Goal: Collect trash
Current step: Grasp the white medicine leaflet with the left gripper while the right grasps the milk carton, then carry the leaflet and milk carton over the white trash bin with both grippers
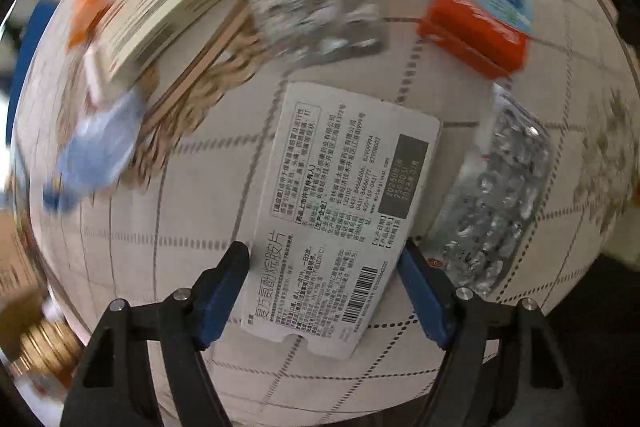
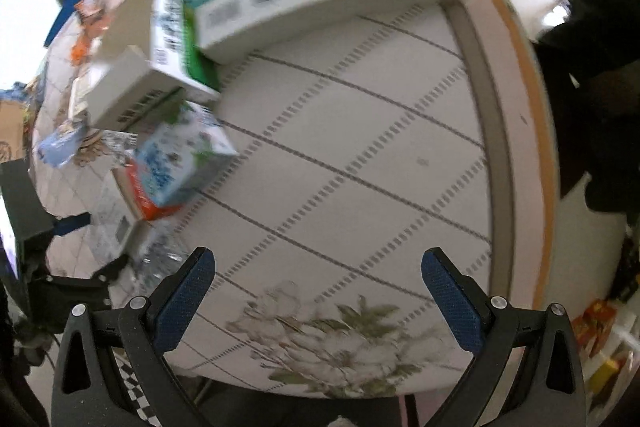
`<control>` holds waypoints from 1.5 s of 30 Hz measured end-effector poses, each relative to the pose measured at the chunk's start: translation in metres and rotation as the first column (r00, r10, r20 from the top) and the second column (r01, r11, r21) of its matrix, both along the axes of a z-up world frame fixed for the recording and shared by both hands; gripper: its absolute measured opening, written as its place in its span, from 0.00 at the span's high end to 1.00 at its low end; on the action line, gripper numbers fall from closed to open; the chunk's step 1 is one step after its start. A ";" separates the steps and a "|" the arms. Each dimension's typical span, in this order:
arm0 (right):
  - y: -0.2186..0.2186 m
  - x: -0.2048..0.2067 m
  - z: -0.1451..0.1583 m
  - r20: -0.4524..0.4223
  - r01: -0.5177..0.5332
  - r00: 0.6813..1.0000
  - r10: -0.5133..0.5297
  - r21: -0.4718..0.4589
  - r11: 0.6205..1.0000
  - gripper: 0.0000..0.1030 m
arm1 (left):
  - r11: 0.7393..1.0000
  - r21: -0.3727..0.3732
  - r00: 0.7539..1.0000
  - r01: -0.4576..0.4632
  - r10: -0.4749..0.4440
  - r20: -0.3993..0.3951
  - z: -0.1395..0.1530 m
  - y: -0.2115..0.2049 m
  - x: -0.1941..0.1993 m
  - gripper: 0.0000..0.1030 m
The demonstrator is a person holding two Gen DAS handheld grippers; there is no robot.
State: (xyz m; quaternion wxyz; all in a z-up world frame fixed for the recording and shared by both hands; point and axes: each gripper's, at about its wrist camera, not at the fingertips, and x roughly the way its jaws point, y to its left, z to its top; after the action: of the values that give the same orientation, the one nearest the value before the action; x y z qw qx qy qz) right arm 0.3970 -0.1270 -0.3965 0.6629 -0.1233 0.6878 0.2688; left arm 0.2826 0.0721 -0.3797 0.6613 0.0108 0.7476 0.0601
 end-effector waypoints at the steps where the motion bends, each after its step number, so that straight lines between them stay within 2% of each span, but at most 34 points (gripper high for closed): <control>1: 0.010 -0.002 0.003 0.016 -0.037 0.999 0.037 0.008 0.999 0.00 | 0.998 0.004 0.998 -0.055 0.055 0.012 0.000 0.005 -0.006 0.28; 2: 0.023 -0.005 0.004 0.046 -0.084 0.995 0.084 0.011 0.996 0.00 | 0.991 0.019 0.991 -0.131 0.130 0.020 0.001 0.013 -0.012 0.28; 3: 0.033 -0.007 0.005 0.067 -0.118 0.991 0.117 0.013 0.993 0.00 | 0.972 0.033 0.973 -0.231 0.230 0.022 0.003 0.021 -0.025 0.28; 4: 0.045 -0.011 0.005 0.092 -0.163 0.983 0.162 0.011 0.987 0.00 | 0.922 0.024 0.922 -0.387 0.387 0.020 0.005 0.037 -0.040 0.28; 5: 0.056 -0.014 0.006 0.106 -0.195 0.975 0.193 0.005 0.981 0.00 | 0.873 0.010 0.873 -0.488 0.488 0.017 0.005 0.046 -0.051 0.28; 6: 0.071 -0.016 0.009 0.118 -0.228 0.967 0.227 -0.004 0.974 0.00 | 0.786 -0.010 0.786 -0.619 0.619 0.009 0.005 0.060 -0.069 0.28; 9: 0.096 -0.021 0.001 0.139 -0.304 0.942 0.305 -0.025 0.952 0.00 | 0.600 -0.057 0.600 -0.798 0.800 0.020 0.001 0.081 -0.105 0.28; 10: 0.100 -0.023 -0.002 0.139 -0.323 0.936 0.324 -0.030 0.946 0.00 | 0.574 -0.067 0.574 -0.816 0.818 0.018 -0.002 0.085 -0.110 0.27; 11: 0.107 -0.025 -0.006 0.137 -0.347 0.927 0.349 -0.036 0.937 0.00 | 0.577 -0.060 0.577 -0.814 0.816 0.025 0.000 0.087 -0.111 0.27; 12: 0.112 -0.027 -0.008 0.136 -0.361 0.922 0.363 -0.039 0.932 0.00 | 0.592 -0.044 0.591 -0.804 0.806 0.034 0.000 0.087 -0.110 0.25; 15: 0.131 -0.030 -0.019 0.122 -0.401 0.906 0.405 -0.055 0.914 0.00 | 0.654 0.025 0.654 -0.756 0.754 0.064 0.004 0.082 -0.098 0.25; 16: 0.135 -0.031 -0.022 0.117 -0.410 0.903 0.414 -0.063 0.910 0.00 | 0.663 0.034 0.663 -0.748 0.745 0.071 0.003 0.083 -0.098 0.25; 17: 0.138 -0.033 -0.027 0.111 -0.417 0.899 0.424 -0.081 0.905 0.00 | 0.666 0.037 0.666 -0.745 0.742 0.077 0.006 0.082 -0.094 0.25; 19: 0.140 -0.034 -0.033 0.122 -0.415 0.896 0.426 -0.111 0.903 0.00 | 0.661 0.023 0.660 -0.750 0.745 0.093 0.007 0.079 -0.095 0.32; 20: 0.138 -0.034 -0.034 0.131 -0.410 0.897 0.423 -0.116 0.905 0.00 | 0.658 0.014 0.655 -0.753 0.748 0.106 0.019 0.069 -0.094 0.32; 21: 0.139 -0.034 -0.034 0.134 -0.404 0.899 0.416 -0.113 0.908 0.06 | 0.657 0.022 0.654 -0.754 0.746 0.122 0.021 0.069 -0.098 0.32; 23: 0.136 -0.035 -0.033 0.134 -0.384 0.909 0.395 -0.102 0.918 0.08 | 0.660 0.029 0.657 -0.751 0.741 0.141 0.023 0.064 -0.104 0.35; 25: 0.128 -0.037 -0.027 0.127 -0.365 0.919 0.372 -0.080 0.928 0.08 | 0.672 0.028 0.665 -0.740 0.725 0.178 0.040 0.045 -0.105 0.58; 27: 0.120 -0.042 -0.020 0.140 -0.351 0.923 0.359 -0.077 0.933 0.09 | 0.685 0.028 0.676 -0.728 0.710 0.200 0.054 0.038 -0.113 0.66; 29: 0.108 -0.045 -0.014 0.138 -0.330 0.932 0.336 -0.064 0.942 0.09 | 0.693 0.007 0.680 -0.721 0.705 0.202 0.063 0.033 -0.118 0.67; 30: 0.102 -0.047 -0.010 0.135 -0.321 0.936 0.327 -0.064 0.945 0.09 | 0.708 0.008 0.696 -0.706 0.693 0.188 0.060 0.032 -0.120 0.66; 32: 0.092 -0.051 -0.003 0.140 -0.310 0.939 0.316 -0.058 0.949 0.09 | 0.725 0.015 0.714 -0.689 0.675 0.187 0.053 0.030 -0.118 0.61; 34: 0.081 -0.054 0.002 0.152 -0.299 0.940 0.306 -0.068 0.952 0.09 | 0.753 0.001 0.739 -0.658 0.645 0.193 0.052 0.029 -0.122 0.26; 37: 0.061 -0.056 0.005 0.136 -0.260 0.955 0.263 -0.041 0.965 0.08 | 0.767 0.030 0.760 -0.641 0.629 0.164 0.047 0.046 -0.129 0.21; 39: 0.046 -0.046 0.011 0.121 -0.233 0.965 0.234 -0.027 0.972 0.08 | 0.754 -0.020 0.742 -0.657 0.651 0.158 0.041 0.062 -0.139 0.19; 42: 0.028 -0.044 0.006 0.081 -0.188 0.979 0.187 0.000 0.982 0.08 | 0.701 -0.130 0.681 -0.701 0.712 0.171 0.031 0.089 -0.175 0.19; 43: 0.024 -0.042 0.004 0.073 -0.179 0.981 0.178 0.002 0.984 0.08 | 0.694 -0.139 0.673 -0.707 0.720 0.172 0.028 0.104 -0.179 0.20; 45: 0.020 -0.038 0.000 0.062 -0.172 0.983 0.172 0.002 0.985 0.08 | 0.697 -0.112 0.676 -0.709 0.716 0.177 0.026 0.112 -0.184 0.27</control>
State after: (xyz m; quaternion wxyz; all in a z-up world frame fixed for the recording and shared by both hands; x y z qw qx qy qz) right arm 0.3593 -0.1071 -0.3967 0.6587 -0.1879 0.6527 0.3237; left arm 0.0985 0.1841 -0.3535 0.6596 -0.2984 0.6208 0.3007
